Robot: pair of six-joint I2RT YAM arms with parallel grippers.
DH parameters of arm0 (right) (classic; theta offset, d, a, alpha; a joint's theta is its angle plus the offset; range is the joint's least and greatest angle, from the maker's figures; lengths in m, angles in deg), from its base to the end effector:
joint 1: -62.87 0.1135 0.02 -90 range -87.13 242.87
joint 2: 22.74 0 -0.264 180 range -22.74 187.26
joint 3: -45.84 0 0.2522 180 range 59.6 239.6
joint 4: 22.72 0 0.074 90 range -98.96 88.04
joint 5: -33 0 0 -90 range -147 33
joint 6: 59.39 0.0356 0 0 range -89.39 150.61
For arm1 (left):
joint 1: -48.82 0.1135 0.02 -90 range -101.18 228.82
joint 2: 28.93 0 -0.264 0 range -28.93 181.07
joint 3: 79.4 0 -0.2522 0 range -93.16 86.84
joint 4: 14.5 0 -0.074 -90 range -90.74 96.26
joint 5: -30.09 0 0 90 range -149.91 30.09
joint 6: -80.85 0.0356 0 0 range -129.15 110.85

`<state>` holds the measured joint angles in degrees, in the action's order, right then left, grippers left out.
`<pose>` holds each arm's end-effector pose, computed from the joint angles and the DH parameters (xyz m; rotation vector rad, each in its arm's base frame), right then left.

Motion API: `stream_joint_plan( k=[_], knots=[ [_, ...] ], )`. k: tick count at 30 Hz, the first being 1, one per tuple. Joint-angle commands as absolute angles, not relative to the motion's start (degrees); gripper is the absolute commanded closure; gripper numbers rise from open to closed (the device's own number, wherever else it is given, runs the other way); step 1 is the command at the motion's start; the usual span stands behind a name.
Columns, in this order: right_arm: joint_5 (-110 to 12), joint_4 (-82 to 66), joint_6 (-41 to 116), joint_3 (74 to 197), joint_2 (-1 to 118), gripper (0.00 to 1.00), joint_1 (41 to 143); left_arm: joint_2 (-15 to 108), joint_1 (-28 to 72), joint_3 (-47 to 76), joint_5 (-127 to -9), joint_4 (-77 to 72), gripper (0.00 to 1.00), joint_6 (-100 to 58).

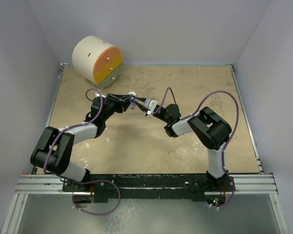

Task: Insert the wireless bluetooth earbuds into the charging case
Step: Place the earbud in the charging case.

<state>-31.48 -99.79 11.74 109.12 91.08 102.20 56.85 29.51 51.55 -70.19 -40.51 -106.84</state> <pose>0.2856 0.2539 0.2077 -0.8886 0.7668 0.5621 0.2903 -0.1084 0.2057 -1.1848 1.6966 -1.5546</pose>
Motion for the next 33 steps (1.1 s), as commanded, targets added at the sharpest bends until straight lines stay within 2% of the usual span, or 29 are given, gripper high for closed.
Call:
stream_joint_plan(
  k=[1, 14, 22, 33],
  knots=[
    [-30.0, -144.7, 10.9, 110.5, 89.2, 1.00, 102.2, 55.9, 29.2, 49.7, -70.7, -48.5, 1.00, -109.5],
    [-30.5, -145.1, 11.0, 108.0, 87.4, 1.00, 102.2, 56.2, 29.2, 48.7, -69.7, -49.5, 1.00, -110.5],
    [-30.9, -145.1, 11.3, 106.8, 86.8, 0.93, 102.2, 56.5, 29.3, 48.1, -69.4, -49.5, 1.00, -110.5],
    [-31.7, -145.3, 11.0, 105.4, 85.6, 0.90, 102.2, 57.3, 29.3, 47.0, -69.3, -49.5, 1.00, -110.5]
  ],
)
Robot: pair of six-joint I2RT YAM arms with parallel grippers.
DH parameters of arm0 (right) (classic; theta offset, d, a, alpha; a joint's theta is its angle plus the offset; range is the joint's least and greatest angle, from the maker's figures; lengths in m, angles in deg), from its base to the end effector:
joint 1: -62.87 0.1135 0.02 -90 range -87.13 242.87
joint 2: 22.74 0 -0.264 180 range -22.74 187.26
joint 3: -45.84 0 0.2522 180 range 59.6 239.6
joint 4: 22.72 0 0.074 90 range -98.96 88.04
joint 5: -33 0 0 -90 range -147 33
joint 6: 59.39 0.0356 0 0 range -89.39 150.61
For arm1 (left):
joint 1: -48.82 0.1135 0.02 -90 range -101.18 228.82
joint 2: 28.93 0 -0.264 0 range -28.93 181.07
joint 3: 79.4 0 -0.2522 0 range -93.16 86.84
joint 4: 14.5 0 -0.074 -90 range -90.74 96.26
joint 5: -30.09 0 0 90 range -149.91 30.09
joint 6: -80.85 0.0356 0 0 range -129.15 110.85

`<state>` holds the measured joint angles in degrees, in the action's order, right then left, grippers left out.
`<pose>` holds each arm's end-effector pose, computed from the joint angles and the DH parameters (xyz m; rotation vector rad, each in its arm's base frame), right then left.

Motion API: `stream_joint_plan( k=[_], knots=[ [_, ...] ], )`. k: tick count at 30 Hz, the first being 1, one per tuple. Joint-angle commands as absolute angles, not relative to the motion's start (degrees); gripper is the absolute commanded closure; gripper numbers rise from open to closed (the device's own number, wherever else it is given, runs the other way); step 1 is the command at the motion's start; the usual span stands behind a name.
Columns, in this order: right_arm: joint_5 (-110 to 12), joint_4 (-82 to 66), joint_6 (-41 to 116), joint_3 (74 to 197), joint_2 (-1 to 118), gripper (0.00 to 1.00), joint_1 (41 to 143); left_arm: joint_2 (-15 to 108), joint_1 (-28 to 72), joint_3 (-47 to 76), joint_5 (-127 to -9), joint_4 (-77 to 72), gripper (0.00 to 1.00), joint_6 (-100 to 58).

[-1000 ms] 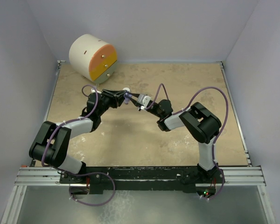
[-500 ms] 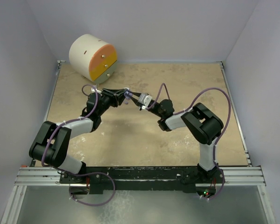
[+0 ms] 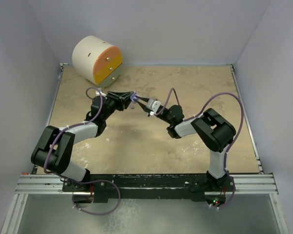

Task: Insert the wireless bluetooth earbuds into the charging case
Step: Place the earbud in the charging case.

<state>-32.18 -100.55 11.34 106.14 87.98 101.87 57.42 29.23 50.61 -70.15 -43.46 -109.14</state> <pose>0.2770 0.2435 0.2150 -0.8729 0.7579 0.5420 0.2941 -0.1114 0.2134 -1.1786 1.6403 -1.6195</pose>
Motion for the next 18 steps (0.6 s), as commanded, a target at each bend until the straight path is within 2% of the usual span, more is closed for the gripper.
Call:
stream_joint_plan(
  k=[1, 18],
  knots=[
    [-31.7, -145.3, 11.0, 105.3, 85.6, 0.90, 102.2, 57.4, 29.3, 46.9, -69.3, -49.6, 1.00, -110.5],
    [-32.6, -144.6, 12.2, 106.8, 86.1, 0.90, 102.2, 56.1, 29.1, 46.6, -69.8, -47.3, 1.00, -107.9]
  ],
)
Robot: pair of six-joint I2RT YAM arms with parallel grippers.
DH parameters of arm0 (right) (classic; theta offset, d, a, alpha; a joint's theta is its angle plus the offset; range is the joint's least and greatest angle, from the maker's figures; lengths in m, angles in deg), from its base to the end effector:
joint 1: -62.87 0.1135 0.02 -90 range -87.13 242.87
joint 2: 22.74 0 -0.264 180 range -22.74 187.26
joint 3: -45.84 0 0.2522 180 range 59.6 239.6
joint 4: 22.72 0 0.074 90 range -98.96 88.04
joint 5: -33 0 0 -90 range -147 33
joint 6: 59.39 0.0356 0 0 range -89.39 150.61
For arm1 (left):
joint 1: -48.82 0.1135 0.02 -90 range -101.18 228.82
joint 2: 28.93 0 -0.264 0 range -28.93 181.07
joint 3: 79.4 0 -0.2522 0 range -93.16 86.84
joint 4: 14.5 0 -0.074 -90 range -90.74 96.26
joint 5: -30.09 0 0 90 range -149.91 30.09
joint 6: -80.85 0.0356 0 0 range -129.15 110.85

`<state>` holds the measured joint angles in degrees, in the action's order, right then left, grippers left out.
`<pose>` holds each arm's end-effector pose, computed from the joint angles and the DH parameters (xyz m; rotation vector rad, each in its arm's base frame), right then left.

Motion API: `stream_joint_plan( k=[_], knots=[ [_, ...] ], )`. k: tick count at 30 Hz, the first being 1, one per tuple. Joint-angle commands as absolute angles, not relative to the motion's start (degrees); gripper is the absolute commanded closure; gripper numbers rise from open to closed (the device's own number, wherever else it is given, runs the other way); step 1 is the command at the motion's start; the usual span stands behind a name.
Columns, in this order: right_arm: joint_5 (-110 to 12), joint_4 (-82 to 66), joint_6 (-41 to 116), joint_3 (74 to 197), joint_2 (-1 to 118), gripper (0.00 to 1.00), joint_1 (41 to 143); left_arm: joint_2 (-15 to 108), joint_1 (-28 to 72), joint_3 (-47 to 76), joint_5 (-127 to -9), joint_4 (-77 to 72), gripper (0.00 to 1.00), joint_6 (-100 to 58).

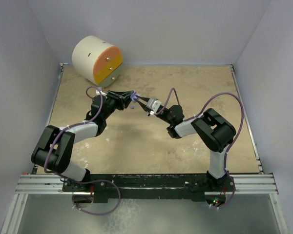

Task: Insert the wireless bluetooth earbuds into the charging case
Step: Place the earbud in the charging case.

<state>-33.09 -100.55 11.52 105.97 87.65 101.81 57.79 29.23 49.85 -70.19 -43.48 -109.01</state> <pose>0.2769 0.2423 0.2163 -0.8580 0.7651 0.5350 0.2967 -0.1123 0.2157 -1.1705 1.6359 -1.6233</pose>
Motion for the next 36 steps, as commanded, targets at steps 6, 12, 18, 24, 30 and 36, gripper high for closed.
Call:
stream_joint_plan(
  k=[6, 12, 18, 24, 30, 36],
  knots=[
    [-32.6, -144.1, 12.7, 107.2, 86.4, 0.90, 102.2, 54.8, 29.0, 46.3, -69.5, -44.1, 1.00, -105.7],
    [-33.4, -143.7, 13.3, 107.7, 86.7, 0.90, 102.2, 54.6, 28.5, 46.2, -69.5, -43.4, 1.00, -103.5],
    [-34.0, -142.8, 14.0, 108.1, 86.8, 0.90, 102.2, 53.9, 28.2, 45.6, -69.3, -41.4, 1.00, -101.7],
    [-35.1, -141.6, 15.6, 108.7, 86.9, 0.88, 102.2, 53.5, 28.0, 45.6, -69.1, -40.9, 1.00, -101.1],
    [-36.0, -140.7, 16.2, 109.0, 86.8, 0.87, 102.2, 53.4, 27.9, 45.6, -69.1, -40.7, 1.00, -100.8],
    [-36.3, -139.9, 16.9, 109.3, 86.8, 0.86, 102.2, 53.3, 27.3, 45.9, -69.0, -40.5, 1.00, -100.6]
  ],
)
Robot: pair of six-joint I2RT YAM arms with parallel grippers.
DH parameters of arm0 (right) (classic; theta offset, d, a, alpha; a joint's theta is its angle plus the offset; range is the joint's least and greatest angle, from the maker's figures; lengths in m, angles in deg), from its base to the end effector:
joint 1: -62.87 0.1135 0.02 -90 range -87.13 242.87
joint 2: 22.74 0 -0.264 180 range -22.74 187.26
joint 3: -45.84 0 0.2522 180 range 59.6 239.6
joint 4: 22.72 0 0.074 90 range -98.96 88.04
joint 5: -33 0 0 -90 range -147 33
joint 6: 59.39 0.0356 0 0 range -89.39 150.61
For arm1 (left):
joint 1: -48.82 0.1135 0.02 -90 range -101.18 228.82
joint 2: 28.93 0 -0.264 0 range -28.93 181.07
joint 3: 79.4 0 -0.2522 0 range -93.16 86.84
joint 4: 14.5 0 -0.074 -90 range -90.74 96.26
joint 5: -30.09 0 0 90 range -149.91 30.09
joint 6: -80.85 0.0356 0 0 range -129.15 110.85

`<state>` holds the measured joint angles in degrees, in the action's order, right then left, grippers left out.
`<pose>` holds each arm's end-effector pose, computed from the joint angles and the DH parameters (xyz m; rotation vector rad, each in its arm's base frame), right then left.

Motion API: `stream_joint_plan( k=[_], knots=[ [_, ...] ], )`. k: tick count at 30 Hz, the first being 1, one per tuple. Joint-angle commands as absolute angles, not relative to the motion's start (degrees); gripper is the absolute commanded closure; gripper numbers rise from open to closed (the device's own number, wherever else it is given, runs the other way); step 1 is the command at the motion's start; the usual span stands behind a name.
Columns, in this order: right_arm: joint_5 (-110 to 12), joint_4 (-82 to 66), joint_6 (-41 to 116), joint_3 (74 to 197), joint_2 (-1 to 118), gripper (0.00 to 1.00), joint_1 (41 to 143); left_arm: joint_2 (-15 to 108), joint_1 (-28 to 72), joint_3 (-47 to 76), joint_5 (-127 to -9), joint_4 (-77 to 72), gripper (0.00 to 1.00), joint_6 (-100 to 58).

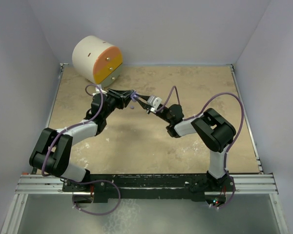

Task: Insert the wireless bluetooth earbuds into the charging case
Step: Place the earbud in the charging case.

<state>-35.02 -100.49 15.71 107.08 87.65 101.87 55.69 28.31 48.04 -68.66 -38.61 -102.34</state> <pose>0.2798 0.2438 0.2214 -0.7990 0.7971 0.5810 0.2951 -0.1162 0.2274 -1.0710 1.6791 -1.5307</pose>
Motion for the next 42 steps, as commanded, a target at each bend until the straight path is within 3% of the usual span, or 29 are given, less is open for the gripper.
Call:
stream_joint_plan(
  k=[1, 22, 42],
  knots=[
    [-36.3, -139.9, 16.9, 109.4, 86.8, 0.86, 102.2, 53.3, 27.4, 45.8, -68.9, -40.5, 1.00, -100.6],
    [-37.6, -137.2, 18.2, 110.2, 86.5, 0.76, 102.2, 52.6, 26.6, 45.2, -68.1, -38.7, 1.00, -98.8],
    [-39.1, -137.3, 19.0, 107.6, 85.4, 0.77, 102.2, 52.2, 26.4, 44.5, -67.1, -38.5, 1.00, -98.8]
  ],
)
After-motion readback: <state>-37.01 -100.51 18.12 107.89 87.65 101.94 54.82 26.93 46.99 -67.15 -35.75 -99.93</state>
